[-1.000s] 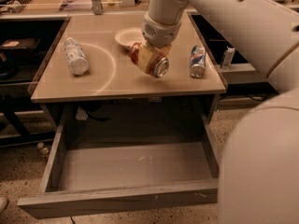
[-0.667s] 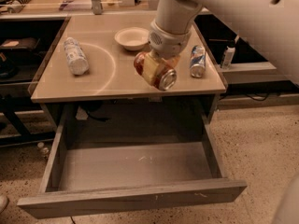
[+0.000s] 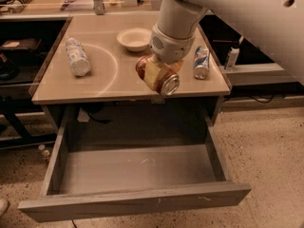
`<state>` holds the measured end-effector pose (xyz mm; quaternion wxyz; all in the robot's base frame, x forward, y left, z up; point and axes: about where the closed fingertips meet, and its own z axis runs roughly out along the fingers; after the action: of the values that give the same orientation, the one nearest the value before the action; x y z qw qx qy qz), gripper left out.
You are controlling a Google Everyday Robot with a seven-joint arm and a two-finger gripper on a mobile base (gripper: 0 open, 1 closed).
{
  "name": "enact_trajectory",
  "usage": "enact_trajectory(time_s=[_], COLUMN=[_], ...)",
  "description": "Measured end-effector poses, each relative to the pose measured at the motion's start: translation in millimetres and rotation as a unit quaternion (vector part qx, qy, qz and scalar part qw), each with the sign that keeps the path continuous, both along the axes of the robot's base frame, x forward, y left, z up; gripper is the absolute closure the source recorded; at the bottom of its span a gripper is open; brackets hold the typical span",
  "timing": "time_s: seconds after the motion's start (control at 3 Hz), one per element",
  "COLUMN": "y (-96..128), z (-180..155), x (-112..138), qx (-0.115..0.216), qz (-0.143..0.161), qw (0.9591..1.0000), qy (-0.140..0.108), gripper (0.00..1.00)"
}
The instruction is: Place coke can into top drawer
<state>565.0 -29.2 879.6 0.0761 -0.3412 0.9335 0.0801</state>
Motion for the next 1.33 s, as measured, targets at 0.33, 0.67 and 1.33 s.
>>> enact_trajectory(time_s=[0.33,0.67,1.33], y=[-1.8,-2.1,-0.4], z=[2.0,-30.6,-91.1], x=[-32.3,-75.2,-102.5], qx=[0.013,0.031,0.043], qz=[-0.024,-0.038,-0.044], qw=[0.9996,0.9979,0.9908], qy=[0.005,0.043,0.121], gripper=[1.00,1.00,1.00])
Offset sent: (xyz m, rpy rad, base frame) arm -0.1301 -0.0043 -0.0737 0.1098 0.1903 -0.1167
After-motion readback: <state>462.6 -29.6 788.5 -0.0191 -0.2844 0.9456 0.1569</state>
